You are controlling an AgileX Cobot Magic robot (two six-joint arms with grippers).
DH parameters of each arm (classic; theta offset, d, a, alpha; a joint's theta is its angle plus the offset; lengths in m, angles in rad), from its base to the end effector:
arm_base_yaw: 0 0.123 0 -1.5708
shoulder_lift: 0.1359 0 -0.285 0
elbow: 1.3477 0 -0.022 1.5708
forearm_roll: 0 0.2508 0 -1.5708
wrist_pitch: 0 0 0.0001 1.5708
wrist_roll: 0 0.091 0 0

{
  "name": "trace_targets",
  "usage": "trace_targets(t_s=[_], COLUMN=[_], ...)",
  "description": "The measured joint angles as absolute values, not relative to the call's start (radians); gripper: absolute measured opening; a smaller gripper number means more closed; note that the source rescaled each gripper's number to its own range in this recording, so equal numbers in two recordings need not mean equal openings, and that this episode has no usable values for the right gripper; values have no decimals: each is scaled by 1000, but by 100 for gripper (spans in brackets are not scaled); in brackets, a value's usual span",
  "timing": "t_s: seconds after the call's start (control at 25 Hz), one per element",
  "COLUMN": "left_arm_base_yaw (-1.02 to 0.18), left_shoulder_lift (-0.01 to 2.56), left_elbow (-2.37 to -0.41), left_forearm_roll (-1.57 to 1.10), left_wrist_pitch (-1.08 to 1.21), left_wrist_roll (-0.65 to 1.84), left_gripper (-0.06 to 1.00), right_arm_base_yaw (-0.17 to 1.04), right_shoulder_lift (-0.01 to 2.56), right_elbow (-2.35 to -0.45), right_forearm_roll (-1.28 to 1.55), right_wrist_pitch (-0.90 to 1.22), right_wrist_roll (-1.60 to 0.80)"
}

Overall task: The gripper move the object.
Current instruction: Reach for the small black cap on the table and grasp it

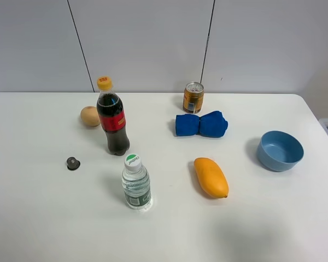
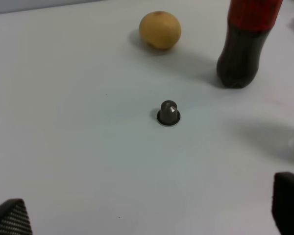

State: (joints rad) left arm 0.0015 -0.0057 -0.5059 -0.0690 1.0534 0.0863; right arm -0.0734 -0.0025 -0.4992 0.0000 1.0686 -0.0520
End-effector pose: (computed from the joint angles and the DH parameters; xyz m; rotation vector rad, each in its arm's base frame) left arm -0.0062 -0.0055 0.2796 0.0891 2.0216 -0.0268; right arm -0.0054 0.0004 0.2764 0.0219 2.0513 -0.0780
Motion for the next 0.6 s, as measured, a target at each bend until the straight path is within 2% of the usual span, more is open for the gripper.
trace_targets(t_s=[0.6], left_arm_base_yaw=[2], left_shoulder_lift=[-6], left_elbow=[-506], left_forearm_roll=[-69], left_wrist_pitch=[1053], left_wrist_roll=[86], left_gripper=[100], right_arm_base_yaw=[-73], right_shoulder_lift=[-3], right_elbow=[-499], right_forearm_roll=[0], right_wrist_pitch=[1069], right_wrist_roll=[-52])
